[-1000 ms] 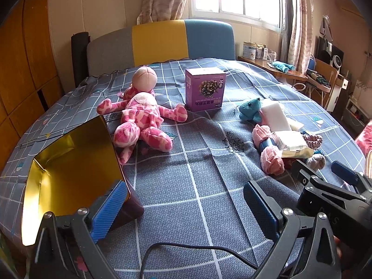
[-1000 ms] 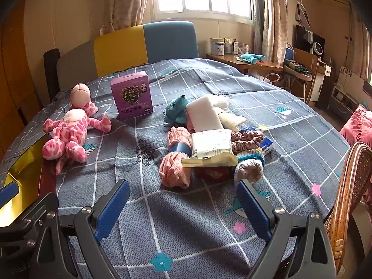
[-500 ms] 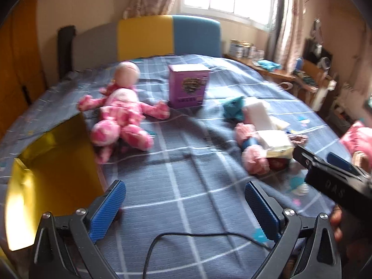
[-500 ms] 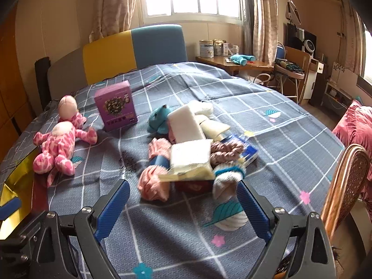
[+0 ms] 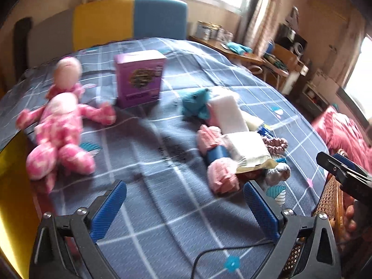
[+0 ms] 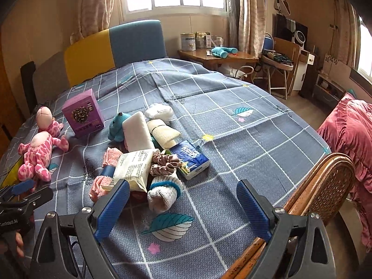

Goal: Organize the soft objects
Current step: 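Grasp the pink towel roll with blue band with the left tool, then carry the towel roll toward the gold tray with the left tool while the right tool grasps the brown scrunchie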

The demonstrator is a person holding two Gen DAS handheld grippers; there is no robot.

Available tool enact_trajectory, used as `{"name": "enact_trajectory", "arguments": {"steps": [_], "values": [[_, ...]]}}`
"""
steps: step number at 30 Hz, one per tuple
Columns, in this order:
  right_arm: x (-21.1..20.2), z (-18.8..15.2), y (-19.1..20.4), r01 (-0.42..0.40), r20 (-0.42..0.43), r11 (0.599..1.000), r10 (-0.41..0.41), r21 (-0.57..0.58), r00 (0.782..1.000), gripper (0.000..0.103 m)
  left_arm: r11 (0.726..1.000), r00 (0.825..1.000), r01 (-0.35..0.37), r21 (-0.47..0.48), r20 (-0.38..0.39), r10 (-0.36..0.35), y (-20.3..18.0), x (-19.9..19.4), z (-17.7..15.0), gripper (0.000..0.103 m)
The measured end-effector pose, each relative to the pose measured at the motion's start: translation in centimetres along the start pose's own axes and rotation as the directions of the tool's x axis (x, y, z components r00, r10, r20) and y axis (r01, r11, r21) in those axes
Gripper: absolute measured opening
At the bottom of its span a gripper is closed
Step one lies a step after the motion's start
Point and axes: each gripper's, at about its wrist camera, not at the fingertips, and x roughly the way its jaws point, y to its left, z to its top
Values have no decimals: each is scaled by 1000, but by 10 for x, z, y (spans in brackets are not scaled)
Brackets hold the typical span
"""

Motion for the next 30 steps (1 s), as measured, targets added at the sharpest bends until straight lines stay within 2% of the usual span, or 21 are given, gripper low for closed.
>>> {"name": "enact_trajectory", "arguments": {"steps": [1, 3, 5, 8, 10, 13, 15, 18, 20, 22, 24, 30], "values": [[2, -1, -3, -5, -5, 1000, 5, 7, 1000, 95, 1000, 1000, 7, 16, -8, -7, -5, 6, 3, 94], [7, -4, -5, -9, -15, 1000, 9, 18, 1000, 95, 998, 999, 26, 50, -31, -24, -16, 21, 7, 77], [11, -4, -8, -26, -25, 999, 26, 35, 999, 95, 996, 995, 68, 64, -76, -63, -25, 39, 10, 65], [11, -2, -12, -39, -20, 998, 40, 50, 999, 95, 994, 985, 113, 11, -132, -111, -25, 63, 18, 65], [13, -2, -13, -57, -25, 997, 59, 58, 998, 95, 991, 981, 130, -29, -139, -132, -25, 74, 26, 63], [14, -2, -14, -69, -25, 995, 71, 67, 997, 95, 991, 979, 125, -41, -160, -130, -28, 90, 35, 59], [14, -3, -14, -74, -22, 995, 76, 71, 997, 95, 992, 976, 118, -48, -180, -125, -31, 104, 40, 42], [14, -3, -15, -77, -22, 994, 79, 78, 997, 95, 992, 964, 114, -58, -233, -125, -35, 130, 43, 37], [14, -4, -15, -81, -24, 994, 83, 80, 996, 94, 988, 955, 135, -73, -255, -149, -38, 141, 43, 38], [16, -3, -15, -82, -30, 993, 85, 83, 996, 93, 989, 954, 136, -62, -261, -147, -42, 146, 42, 37], [17, -3, -16, -87, -35, 993, 90, 84, 995, 91, 987, 951, 148, -66, -264, -160, -43, 148, 41, 31], [20, -4, -16, -86, -53, 992, 91, 88, 994, 85, 980, 962, 186, -66, -190, -195, -26, 117, 35, 31]]}}
